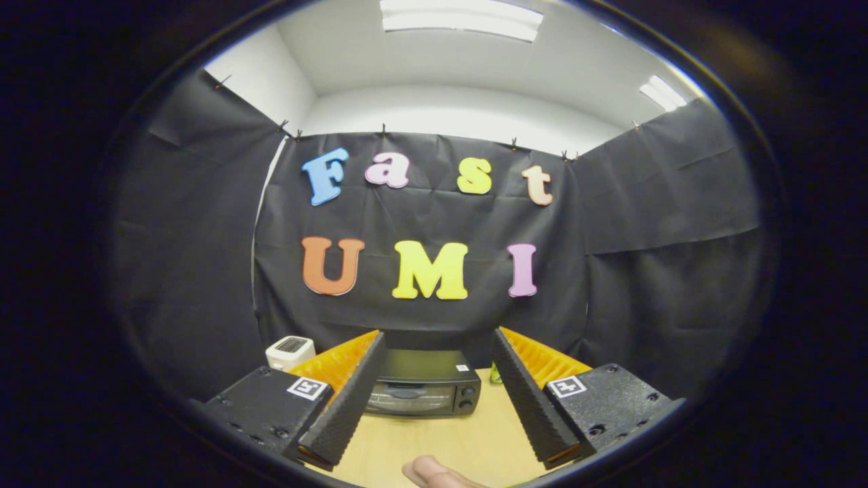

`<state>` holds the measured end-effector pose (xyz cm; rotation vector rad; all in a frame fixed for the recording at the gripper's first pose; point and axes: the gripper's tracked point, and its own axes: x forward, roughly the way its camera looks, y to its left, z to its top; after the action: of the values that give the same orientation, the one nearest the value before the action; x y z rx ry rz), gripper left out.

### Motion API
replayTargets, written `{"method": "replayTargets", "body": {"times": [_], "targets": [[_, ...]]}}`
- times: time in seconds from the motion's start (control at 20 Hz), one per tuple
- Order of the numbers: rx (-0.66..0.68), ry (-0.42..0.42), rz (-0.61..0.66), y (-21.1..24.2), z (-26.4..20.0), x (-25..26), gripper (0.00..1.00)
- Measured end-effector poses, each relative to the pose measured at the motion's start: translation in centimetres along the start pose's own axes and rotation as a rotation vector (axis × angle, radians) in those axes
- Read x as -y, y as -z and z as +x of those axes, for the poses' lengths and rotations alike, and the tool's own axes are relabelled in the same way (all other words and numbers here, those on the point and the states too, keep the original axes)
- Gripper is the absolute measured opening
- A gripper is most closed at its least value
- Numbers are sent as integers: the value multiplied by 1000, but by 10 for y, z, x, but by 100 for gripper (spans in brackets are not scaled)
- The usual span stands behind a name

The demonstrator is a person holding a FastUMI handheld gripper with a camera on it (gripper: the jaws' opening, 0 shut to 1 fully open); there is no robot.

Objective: Open the toaster oven, put the food inside, and close the toaster oven door.

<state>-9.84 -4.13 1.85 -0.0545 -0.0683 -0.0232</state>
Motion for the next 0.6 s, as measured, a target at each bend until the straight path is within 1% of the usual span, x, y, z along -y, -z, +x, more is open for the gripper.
{"method": "replayTargets", "body": {"times": [0.25, 0.4, 0.6], "targets": [[2, -31, 22, 13, -14, -7, 100], [-8, -49, 61, 20, -16, -8, 100], [-8, -27, 55, 25, -17, 1, 100]]}}
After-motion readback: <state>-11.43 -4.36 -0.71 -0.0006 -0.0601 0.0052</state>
